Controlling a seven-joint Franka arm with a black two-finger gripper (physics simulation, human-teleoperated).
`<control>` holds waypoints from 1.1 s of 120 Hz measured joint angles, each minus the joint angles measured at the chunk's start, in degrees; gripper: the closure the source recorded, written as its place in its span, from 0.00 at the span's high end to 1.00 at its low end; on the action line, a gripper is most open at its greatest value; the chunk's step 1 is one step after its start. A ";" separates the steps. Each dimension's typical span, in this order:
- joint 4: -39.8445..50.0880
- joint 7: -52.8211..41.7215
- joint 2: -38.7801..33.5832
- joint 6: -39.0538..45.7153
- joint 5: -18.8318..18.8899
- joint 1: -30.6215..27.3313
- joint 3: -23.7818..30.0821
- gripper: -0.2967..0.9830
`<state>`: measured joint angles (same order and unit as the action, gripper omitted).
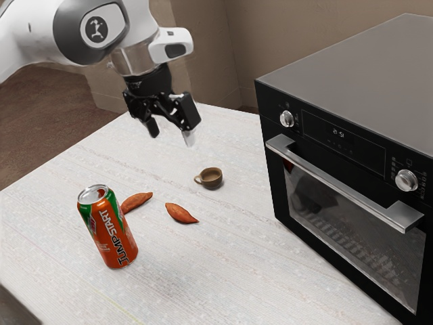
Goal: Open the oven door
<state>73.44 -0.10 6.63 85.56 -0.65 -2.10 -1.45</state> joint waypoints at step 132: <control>31.98 -87.93 -30.90 24.68 -17.55 7.06 21.48 0.77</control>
<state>105.43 -88.04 -24.27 110.23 -18.20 4.96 20.03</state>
